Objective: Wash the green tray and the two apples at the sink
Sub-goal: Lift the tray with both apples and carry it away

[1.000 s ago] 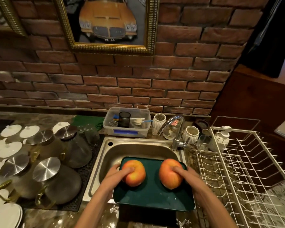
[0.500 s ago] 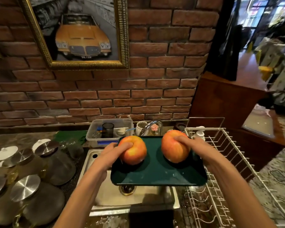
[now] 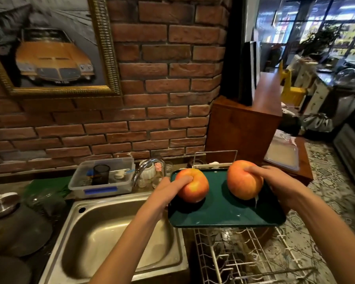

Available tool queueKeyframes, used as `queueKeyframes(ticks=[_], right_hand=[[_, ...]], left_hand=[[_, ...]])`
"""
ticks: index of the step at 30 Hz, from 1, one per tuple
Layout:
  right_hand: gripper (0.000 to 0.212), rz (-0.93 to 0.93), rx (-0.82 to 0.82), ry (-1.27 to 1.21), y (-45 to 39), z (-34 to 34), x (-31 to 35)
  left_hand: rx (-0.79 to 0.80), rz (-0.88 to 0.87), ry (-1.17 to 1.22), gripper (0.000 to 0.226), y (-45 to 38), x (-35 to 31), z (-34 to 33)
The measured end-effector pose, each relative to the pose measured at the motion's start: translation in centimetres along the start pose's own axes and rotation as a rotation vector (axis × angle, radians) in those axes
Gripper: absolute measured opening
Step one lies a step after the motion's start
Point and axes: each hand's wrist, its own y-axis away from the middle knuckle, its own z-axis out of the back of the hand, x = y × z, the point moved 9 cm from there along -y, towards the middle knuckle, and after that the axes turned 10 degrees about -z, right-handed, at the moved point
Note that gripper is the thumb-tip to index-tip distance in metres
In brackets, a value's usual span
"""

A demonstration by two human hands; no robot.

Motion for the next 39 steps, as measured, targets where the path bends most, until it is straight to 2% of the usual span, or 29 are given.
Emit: queueKeyframes(ticks=[6,10,16,21,24,31,34,39], right_hand=[[0.133,-0.018,-0.014,-0.048,-2.8,3.6,-3.4],[0.134,-0.028,0.009,-0.078,-4.3,4.1,-5.3],[0.131,-0.043,0.062,-0.110,-5.4,3.8,-6.8],[0.131,-0.033,0.054,-0.092,-6.0,3.9,-7.0],[0.129,-0.034,0.039,-0.059,-6.3,3.9,-7.0],[0.097,-0.021,0.011,-0.012,-7.0,4.1,-7.6],[0.094,0.010,-0.025,-0.024,-6.5,4.2,-7.3],[0.095,0.048,-0.044,-0.034,-5.1,4.2,-6.7]], left_hand=[[0.024,0.033,0.001,0.076,-1.4,1.5,-5.4],[0.023,0.075,-0.004,0.096,-1.6,3.2,-7.0],[-0.009,0.071,0.002,0.085,-2.0,3.6,-7.9],[0.024,0.110,-0.064,0.105,-2.1,3.9,-8.2],[0.041,0.119,-0.071,0.101,-2.0,3.7,-8.3],[0.064,0.074,-0.083,0.104,-1.9,2.7,-8.3],[0.073,0.025,-0.077,0.104,-2.0,2.2,-8.2],[0.053,-0.038,-0.128,0.091,-2.0,1.3,-6.9]])
